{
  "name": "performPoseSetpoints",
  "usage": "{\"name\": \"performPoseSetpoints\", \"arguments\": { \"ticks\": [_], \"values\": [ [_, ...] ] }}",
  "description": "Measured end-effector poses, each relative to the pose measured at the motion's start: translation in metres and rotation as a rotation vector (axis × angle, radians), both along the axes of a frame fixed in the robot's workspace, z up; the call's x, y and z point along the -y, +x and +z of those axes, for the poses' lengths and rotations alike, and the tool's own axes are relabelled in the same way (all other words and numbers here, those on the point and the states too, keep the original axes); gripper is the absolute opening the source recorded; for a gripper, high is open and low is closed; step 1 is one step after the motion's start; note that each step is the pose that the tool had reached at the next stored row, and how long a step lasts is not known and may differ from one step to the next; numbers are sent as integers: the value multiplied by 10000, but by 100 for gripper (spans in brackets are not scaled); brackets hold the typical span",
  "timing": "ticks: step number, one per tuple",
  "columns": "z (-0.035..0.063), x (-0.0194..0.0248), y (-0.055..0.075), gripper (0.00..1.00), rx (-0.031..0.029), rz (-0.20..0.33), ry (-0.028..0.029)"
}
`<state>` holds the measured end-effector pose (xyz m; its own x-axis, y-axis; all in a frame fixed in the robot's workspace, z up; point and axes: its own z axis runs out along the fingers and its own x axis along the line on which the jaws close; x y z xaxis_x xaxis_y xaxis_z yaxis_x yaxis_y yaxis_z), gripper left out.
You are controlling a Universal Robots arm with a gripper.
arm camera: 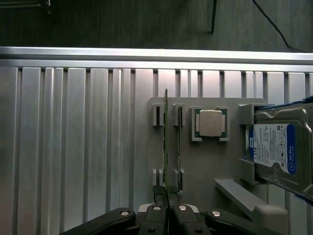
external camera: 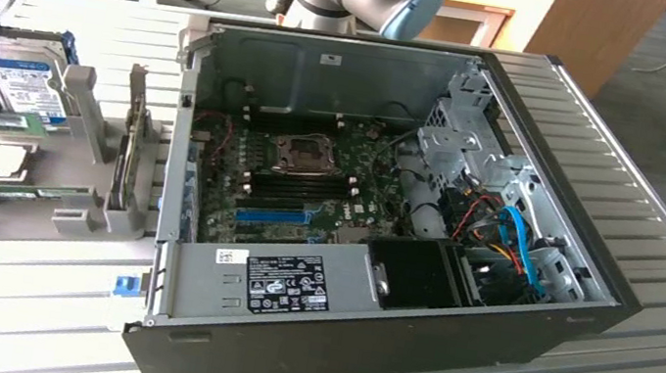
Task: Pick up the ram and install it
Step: 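Pick up the ram and move it above insertion slot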
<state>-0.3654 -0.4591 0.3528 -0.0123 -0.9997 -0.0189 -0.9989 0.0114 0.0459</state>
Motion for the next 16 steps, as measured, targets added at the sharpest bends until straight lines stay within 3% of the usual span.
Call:
{"name": "performPoseSetpoints", "arguments": {
  "ticks": [16],
  "values": [
    [363, 0, 0, 12, 0, 0, 0]
  ]
}}
